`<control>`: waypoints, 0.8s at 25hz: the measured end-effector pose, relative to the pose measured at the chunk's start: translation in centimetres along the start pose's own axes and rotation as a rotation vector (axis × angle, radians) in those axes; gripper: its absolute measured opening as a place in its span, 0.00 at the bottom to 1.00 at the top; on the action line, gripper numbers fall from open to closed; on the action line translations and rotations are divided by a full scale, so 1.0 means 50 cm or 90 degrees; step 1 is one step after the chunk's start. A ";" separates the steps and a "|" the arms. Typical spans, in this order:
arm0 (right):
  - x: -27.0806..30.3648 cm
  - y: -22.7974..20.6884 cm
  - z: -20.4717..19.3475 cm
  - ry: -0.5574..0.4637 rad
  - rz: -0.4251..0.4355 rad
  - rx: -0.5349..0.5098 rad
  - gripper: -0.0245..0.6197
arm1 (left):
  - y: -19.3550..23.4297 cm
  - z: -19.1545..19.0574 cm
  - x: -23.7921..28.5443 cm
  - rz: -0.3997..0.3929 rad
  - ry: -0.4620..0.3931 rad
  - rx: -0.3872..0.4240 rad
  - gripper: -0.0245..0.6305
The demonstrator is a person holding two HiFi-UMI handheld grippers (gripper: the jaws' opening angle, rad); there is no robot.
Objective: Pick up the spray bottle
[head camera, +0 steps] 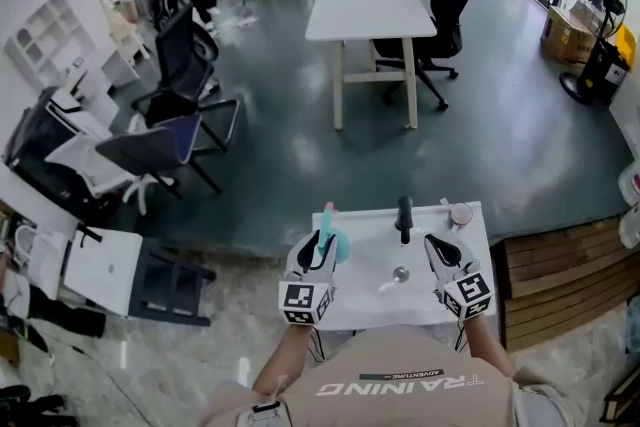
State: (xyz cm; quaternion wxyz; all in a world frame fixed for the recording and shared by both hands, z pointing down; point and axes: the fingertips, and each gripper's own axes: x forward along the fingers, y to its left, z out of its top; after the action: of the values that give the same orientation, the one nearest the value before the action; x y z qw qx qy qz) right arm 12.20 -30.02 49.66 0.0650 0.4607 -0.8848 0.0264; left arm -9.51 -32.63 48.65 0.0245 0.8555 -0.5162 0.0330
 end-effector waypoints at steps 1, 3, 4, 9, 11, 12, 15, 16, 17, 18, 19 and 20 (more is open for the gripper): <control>-0.001 0.000 -0.002 0.002 0.000 0.001 0.04 | 0.000 0.001 -0.001 0.000 -0.001 0.000 0.26; -0.002 0.001 -0.005 0.004 -0.001 0.001 0.04 | 0.002 0.001 -0.003 0.002 -0.003 -0.001 0.26; -0.002 0.001 -0.007 0.005 -0.002 0.002 0.04 | 0.004 0.000 -0.004 0.003 -0.003 -0.002 0.26; 0.004 0.001 -0.003 0.000 -0.001 0.001 0.04 | 0.011 -0.002 -0.005 0.007 -0.002 -0.001 0.26; 0.004 0.000 0.000 -0.001 0.000 -0.001 0.04 | 0.012 -0.002 -0.004 0.008 -0.002 -0.003 0.26; 0.003 0.000 0.001 -0.001 0.001 -0.002 0.04 | 0.011 -0.002 -0.004 0.009 -0.002 -0.003 0.26; 0.003 0.003 0.003 -0.004 0.000 -0.004 0.04 | 0.011 -0.006 -0.005 0.010 -0.002 -0.004 0.26; 0.003 0.004 0.005 -0.007 -0.001 -0.005 0.04 | 0.011 -0.007 -0.007 0.010 -0.002 -0.005 0.26; 0.003 0.005 0.008 -0.009 -0.002 -0.006 0.04 | 0.012 -0.009 -0.008 0.011 0.000 -0.005 0.26; 0.003 0.006 0.010 -0.011 -0.002 -0.007 0.04 | 0.012 -0.011 -0.010 0.011 0.001 -0.005 0.26; 0.003 0.007 0.011 -0.013 -0.002 -0.008 0.04 | 0.012 -0.013 -0.010 0.011 0.003 -0.006 0.26; 0.002 0.007 0.010 -0.014 -0.002 -0.009 0.04 | 0.012 -0.016 -0.011 0.012 0.004 -0.006 0.26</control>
State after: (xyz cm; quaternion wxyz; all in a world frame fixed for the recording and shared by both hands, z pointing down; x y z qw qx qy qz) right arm 11.80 -29.95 49.17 0.0587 0.4619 -0.8849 0.0153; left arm -10.31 -32.36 49.38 0.0301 0.8505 -0.5241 0.0334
